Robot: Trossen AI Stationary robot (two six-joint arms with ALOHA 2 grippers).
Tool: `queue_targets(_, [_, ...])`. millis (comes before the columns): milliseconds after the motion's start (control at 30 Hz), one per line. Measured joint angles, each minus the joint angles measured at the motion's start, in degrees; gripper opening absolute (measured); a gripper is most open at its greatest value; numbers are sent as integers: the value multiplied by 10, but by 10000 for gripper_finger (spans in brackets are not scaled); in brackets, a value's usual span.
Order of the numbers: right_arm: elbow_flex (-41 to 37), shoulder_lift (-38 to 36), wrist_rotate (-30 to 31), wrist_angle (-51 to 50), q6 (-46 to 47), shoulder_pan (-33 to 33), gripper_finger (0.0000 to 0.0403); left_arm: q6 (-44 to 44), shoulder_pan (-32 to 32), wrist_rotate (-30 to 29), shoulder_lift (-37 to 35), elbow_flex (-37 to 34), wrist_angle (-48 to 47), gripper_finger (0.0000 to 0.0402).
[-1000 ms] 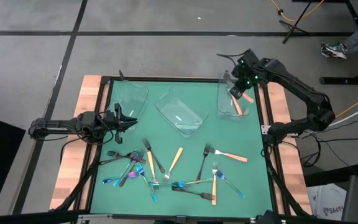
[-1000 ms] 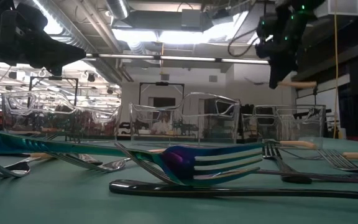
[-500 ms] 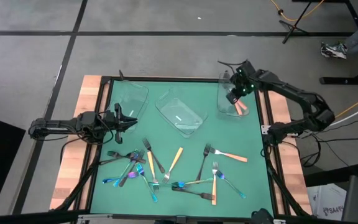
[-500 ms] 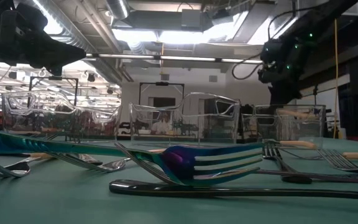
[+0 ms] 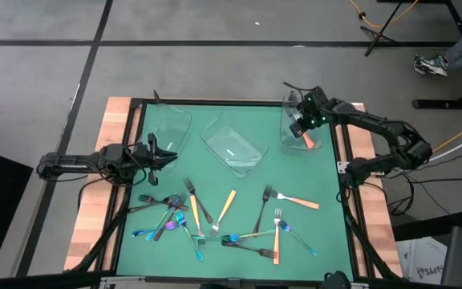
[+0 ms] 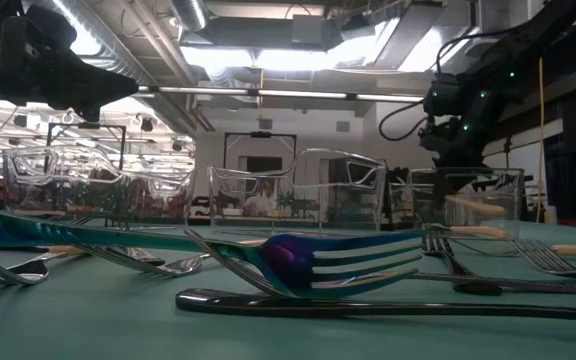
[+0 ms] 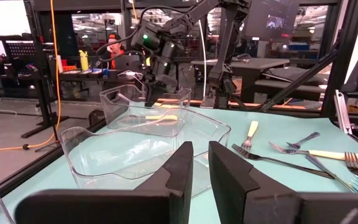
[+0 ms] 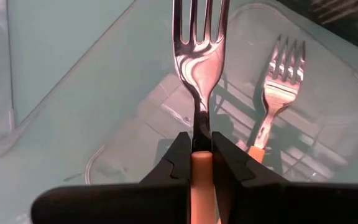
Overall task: Sort silverware by color (type)
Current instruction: Put the orange fork into the right transparent bin
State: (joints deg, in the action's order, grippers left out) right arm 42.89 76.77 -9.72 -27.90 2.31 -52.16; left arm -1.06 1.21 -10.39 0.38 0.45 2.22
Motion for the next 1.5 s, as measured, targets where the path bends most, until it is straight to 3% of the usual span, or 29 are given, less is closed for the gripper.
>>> queue_targets(467, [0, 43, 16, 9, 83, 0, 21, 0, 0, 0, 0, 0, 0, 46])
queue_targets(867, [1, 100, 54, 15, 85, 0, 21, 0, 0, 0, 0, 0, 0, 46])
queue_targets(1500, [0, 104, 82, 20, 84, 1, 21, 1, 0, 0, 0, 0, 0, 46])
